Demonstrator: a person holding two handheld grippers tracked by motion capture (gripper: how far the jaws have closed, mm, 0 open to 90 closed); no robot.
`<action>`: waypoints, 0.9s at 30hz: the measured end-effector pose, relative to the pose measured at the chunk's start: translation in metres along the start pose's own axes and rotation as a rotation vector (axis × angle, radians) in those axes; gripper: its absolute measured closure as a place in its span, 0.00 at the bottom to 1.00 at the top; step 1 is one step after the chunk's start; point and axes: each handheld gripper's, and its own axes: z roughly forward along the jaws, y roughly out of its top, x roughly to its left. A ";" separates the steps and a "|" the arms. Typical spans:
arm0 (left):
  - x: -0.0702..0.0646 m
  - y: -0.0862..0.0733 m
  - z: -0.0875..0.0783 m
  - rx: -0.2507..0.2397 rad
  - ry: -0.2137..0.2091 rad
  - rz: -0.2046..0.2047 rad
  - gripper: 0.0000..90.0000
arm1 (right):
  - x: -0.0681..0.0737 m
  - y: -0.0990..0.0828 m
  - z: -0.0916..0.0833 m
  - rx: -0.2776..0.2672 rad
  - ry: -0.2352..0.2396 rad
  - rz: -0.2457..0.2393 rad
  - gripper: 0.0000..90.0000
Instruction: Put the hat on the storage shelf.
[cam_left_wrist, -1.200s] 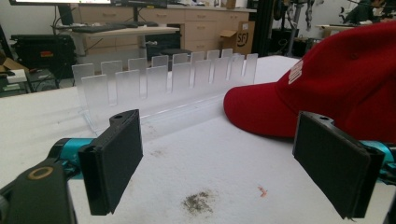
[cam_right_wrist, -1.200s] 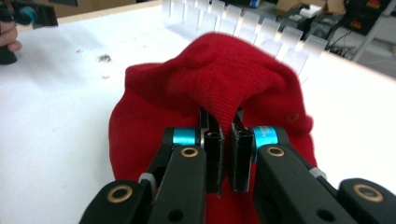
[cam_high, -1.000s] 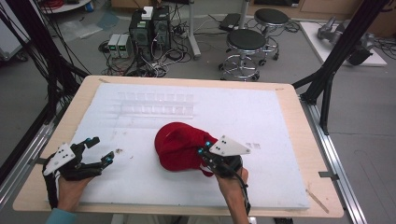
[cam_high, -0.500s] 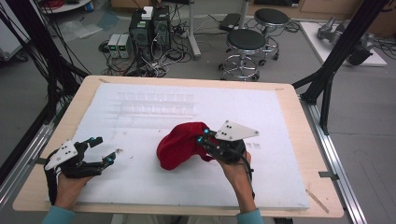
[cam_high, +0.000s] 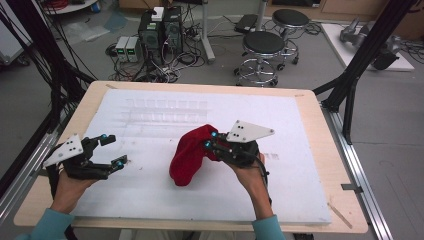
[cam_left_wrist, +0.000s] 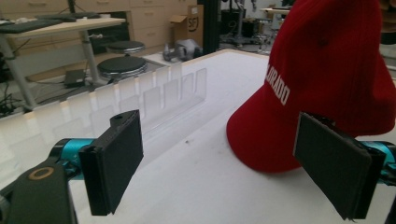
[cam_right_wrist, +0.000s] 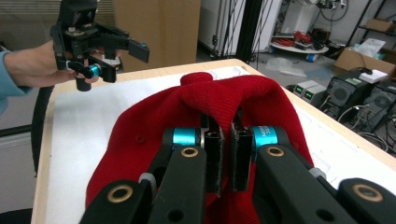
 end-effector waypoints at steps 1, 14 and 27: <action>-0.001 0.004 0.003 0.006 -0.008 0.001 0.18 | 0.000 0.001 0.001 -0.004 0.003 -0.002 0.97; -0.013 0.045 0.042 0.091 -0.133 -0.010 0.18 | -0.007 0.011 0.010 -0.005 0.072 0.003 0.97; -0.028 0.068 0.089 0.116 -0.213 -0.003 0.18 | -0.015 0.018 0.021 -0.008 0.121 -0.014 0.97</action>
